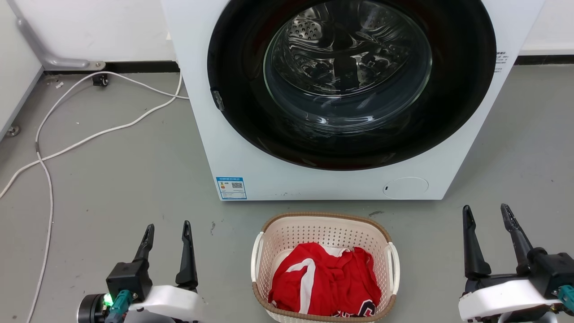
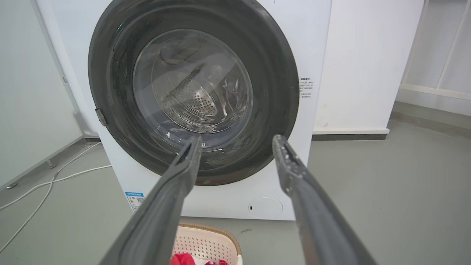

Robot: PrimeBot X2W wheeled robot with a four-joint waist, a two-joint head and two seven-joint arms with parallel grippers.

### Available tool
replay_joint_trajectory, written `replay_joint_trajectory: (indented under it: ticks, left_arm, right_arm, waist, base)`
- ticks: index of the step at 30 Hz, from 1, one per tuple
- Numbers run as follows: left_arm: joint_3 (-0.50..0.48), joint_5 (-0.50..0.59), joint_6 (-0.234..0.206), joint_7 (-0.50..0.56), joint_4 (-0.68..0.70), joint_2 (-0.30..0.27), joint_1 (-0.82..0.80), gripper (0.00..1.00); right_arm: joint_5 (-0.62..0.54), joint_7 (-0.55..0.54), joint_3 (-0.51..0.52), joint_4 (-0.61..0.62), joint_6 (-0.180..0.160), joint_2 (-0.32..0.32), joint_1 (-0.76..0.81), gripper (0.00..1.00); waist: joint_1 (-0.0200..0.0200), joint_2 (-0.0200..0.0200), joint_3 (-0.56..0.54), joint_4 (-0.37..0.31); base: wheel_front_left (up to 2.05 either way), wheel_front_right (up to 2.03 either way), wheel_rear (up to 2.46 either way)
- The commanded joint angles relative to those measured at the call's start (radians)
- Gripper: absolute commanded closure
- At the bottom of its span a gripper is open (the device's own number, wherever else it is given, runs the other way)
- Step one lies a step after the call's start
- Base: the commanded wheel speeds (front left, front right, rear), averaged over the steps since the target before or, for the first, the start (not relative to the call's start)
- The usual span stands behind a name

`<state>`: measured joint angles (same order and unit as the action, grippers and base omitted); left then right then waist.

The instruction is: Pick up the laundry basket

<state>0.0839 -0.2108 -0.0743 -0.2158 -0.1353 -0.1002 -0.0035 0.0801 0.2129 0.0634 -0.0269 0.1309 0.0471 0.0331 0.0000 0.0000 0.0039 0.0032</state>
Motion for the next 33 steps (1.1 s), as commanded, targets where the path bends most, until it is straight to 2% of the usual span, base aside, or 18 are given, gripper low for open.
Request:
replay_joint_trajectory:
  ticks: [1,22,33]
  left_arm:
    - [0.002,0.024,-0.005,-0.01,0.008,-0.005,0.011,0.0]
    - [-0.008,0.199,-0.016,-0.051,0.014,0.003,0.027,0.0]
    - [-0.016,0.195,-0.008,-0.05,0.008,0.013,0.029,0.0]
  right_arm:
    - [-0.022,0.011,-0.001,0.01,0.0,0.005,0.01,0.0]
    - [-0.163,0.054,0.008,0.018,0.0,0.005,0.026,0.0]
    - [-0.145,0.053,0.01,0.011,0.0,0.005,0.024,0.0]
  waist:
    - [0.0,0.0,0.0,0.0]
    - [0.0,0.0,0.0,-0.001]
    - [0.0,0.0,0.001,0.001]
  base:
    - [0.0,0.0,0.0]
    - [0.0,0.0,0.0]
    - [0.0,0.0,0.0]
